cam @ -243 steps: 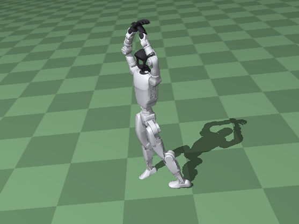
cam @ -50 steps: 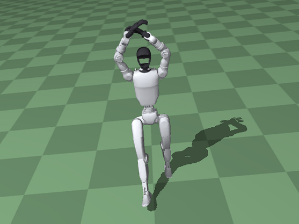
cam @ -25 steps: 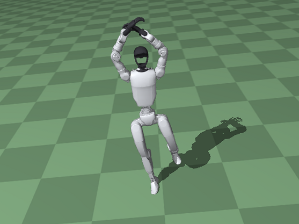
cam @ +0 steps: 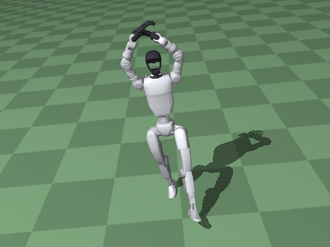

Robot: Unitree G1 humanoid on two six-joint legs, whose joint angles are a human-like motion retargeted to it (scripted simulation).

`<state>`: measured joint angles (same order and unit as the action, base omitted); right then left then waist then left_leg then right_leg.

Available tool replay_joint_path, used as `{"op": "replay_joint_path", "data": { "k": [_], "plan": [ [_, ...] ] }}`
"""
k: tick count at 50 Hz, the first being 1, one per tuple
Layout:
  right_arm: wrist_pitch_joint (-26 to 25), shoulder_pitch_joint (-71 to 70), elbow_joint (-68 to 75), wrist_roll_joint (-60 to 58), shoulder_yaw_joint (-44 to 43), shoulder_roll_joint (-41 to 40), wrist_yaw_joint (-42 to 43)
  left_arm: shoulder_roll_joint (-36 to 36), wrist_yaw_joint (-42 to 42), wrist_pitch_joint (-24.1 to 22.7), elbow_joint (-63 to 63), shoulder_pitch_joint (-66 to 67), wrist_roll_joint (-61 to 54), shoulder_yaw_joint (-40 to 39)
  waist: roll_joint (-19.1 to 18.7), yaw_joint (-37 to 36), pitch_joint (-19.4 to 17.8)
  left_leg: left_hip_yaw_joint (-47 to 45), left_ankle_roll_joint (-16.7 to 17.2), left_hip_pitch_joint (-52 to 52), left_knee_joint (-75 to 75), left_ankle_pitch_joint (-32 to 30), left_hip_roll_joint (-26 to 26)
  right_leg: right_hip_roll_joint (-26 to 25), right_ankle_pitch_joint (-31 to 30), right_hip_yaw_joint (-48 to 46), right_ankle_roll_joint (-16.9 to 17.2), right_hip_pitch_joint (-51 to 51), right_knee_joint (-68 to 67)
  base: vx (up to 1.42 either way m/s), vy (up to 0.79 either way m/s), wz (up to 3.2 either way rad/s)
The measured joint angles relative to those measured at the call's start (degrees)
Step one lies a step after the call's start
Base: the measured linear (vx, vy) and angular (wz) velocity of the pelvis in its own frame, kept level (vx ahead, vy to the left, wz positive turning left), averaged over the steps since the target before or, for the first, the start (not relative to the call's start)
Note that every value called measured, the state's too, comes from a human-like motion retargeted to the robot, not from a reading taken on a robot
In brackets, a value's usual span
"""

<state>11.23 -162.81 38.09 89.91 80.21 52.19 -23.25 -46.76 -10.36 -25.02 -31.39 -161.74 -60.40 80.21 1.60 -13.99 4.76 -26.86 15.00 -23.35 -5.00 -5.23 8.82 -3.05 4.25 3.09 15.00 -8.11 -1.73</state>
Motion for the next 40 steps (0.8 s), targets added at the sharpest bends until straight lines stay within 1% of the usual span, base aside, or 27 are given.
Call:
{"op": "replay_joint_path", "data": {
  "k": [5, 8, 11, 15, 17, 20, 23, 26, 28, 30, 32, 34, 35, 37, 40],
  "plan": [
    [-0.5, 1.01, -0.21, 1.75, 0.0, 0.73, -0.68, 0.54, 0.18, 0.68, 0.29, 0.44, -0.01, 0.0, 0.21, -1.03, 1.13, 1.22, 0.0, -1.27, 0.0, 0.05, 0.63, 1.44, 1.46, 1.81, 0.0, -1.84, -0.99, 0.4, 0.14, -0.57],
    [-0.38, 0.87, -0.24, 2.28, 0.0, 0.94, -0.8, 0.64, 0.25, 0.78, 0.36, 0.13, -0.14, 0.0, 0.23, -0.98, 2.02, 1.41, 0.0, -0.04, 0.0, 0.74, 0.45, 2.26, 2.65, 3.05, 0.0, -2.95, -1.78, 0.44, 0.21, -0.44],
    [-0.41, 0.25, -0.19, 2.46, 0.0, 0.96, -0.6, 0.76, 0.55, 0.89, 0.22, -0.58, -0.19, 0.0, -0.03, -0.24, 3.34, -0.33, 0.0, 2.66, 0.0, 1.35, 0.21, 2.44, 3.33, 4.04, 0.0, -4.0, -2.51, 0.48, 0.21, -0.22],
    [-0.35, -0.94, -0.36, 2.62, 0.0, 1.04, -0.39, 0.92, 0.81, 0.83, 0.12, -1.82, 0.06, 0.0, -0.64, 1.24, 5.41, -3.47, 0.0, 6.79, 0.0, 0.11, -0.25, 1.93, 2.8, 4.47, 0.0, -5.15, -4.01, 0.52, 0.24, 0.0],
    [-0.22, -1.5, -0.62, 2.45, 0.0, 1.12, -0.49, 0.93, 0.66, 0.59, 0.17, -2.31, 0.29, 0.0, -0.72, 2.38, 6.38, -3.55, 0.0, 7.76, 0.0, -1.24, -1.04, 1.81, 1.33, 4.33, 0.0, -5.59, -5.28, 0.55, 0.29, 0.29],
    [-0.22, -1.94, -1.04, 1.58, 0.0, 1.17, -0.57, 0.73, 0.63, 0.2, 0.29, -2.43, 0.09, 0.0, -0.16, 4.25, 7.76, -1.9, 0.0, 9.33, 0.0, -1.41, -2.54, 1.97, -3.16, 4.1, 0.0, -6.21, -7.86, 0.62, 0.25, 0.42],
    [-0.35, -1.63, -1.23, -0.56, 0.0, 0.95, 0.07, 0.33, 1.29, -0.03, 0.23, -1.67, -0.51, 0.0, 0.42, 5.47, 8.15, 0.09, 0.0, 13.79, 0.0, 1.26, -3.31, 2.02, -11.81, 3.84, 0.0, -6.91, -12.42, 0.68, 0.2, 0.34],
    [-0.13, -1.27, -1.39, -3.49, -0.03, 0.33, 1.24, -0.18, 2.29, -0.09, -0.12, -1.14, 0.24, 0.0, -0.5, 6.07, 7.1, 1.58, 0.0, 19.55, 0.0, 3.83, -2.57, 0.75, -21.49, 2.65, 0.0, -4.83, -22.32, 0.62, 0.21, 0.24],
    [0.08, -1.54, -1.52, -4.83, -0.14, -0.13, 1.98, -0.47, 3.13, 0.12, -0.11, -1.28, 0.72, 0.0, -1.34, 6.15, 6.32, 1.99, -0.02, 22.39, 0.0, 5.18, -1.76, 0.2, -24.97, 0.85, 0.0, -0.05, -32.34, 0.51, 0.22, 0.08],
    [0.33, -2.08, -1.8, -4.8, -0.18, -0.25, 2.38, -0.66, 3.73, 0.35, 0.16, -1.6, 0.62, 0.0, -1.64, 6.31, 5.88, 2.03, -0.04, 24.27, 0.01, 6.66, -1.89, 1.4, -23.5, -1.17, 0.0, 6.22, -42.13, 0.46, 0.3, 0.06],
    [0.02, -2.37, -2.02, -4.3, -0.3, -0.23, 2.5, -0.87, 4.03, 0.73, 0.59, -1.67, -0.48, 0.0, -1.14, 7.12, 5.3, 2.54, -0.31, 25.63, 1.3, 9.04, -3.62, 4.78, -17.35, -3.13, -0.2, 11.36, -48.51, 0.44, 0.38, 0.32],
    [-0.51, -2.5, -1.99, -4.08, -0.33, -0.08, 2.37, -0.89, 4.09, 1.0, 0.87, -1.44, -1.55, 0.0, -0.59, 8.47, 4.57, 3.78, -0.78, 26.65, 2.71, 11.06, -5.11, 7.91, -11.03, -6.5, -1.73, 15.24, -50.48, 0.39, 0.27, 0.62],
    [-0.78, -2.6, -1.91, -4.07, -0.32, 0.03, 2.28, -0.86, 4.11, 1.05, 0.98, -1.3, -1.98, 0.0, -0.28, 9.24, 4.21, 4.51, -0.82, 27.07, 3.37, 11.89, -5.5, 9.08, -8.26, -8.54, -2.82, 16.9, -50.17, 0.36, 0.15, 0.77],
    [-1.18, -2.69, -1.56, -4.19, -0.26, 0.23, 2.15, -0.61, 4.17, 1.05, 0.92, -1.0, -2.33, 0.0, 0.21, 11.17, 3.56, 6.39, -1.04, 27.8, 4.38, 13.27, -6.18, 10.37, -4.66, -12.13, -3.91, 19.01, -45.11, 0.34, 0.11, 0.9],
    [-1.54, -2.6, -0.98, -3.93, -0.18, 0.27, 2.07, -0.16, 4.53, 0.71, 0.59, -0.66, -2.62, 0.0, 1.14, 14.35, 2.34, 9.64, -1.39, 29.04, 5.28, 15.01, -7.62, 11.39, -2.89, -16.59, -3.79, 20.23, -31.15, 0.33, 0.07, 1.03]
  ]
}}
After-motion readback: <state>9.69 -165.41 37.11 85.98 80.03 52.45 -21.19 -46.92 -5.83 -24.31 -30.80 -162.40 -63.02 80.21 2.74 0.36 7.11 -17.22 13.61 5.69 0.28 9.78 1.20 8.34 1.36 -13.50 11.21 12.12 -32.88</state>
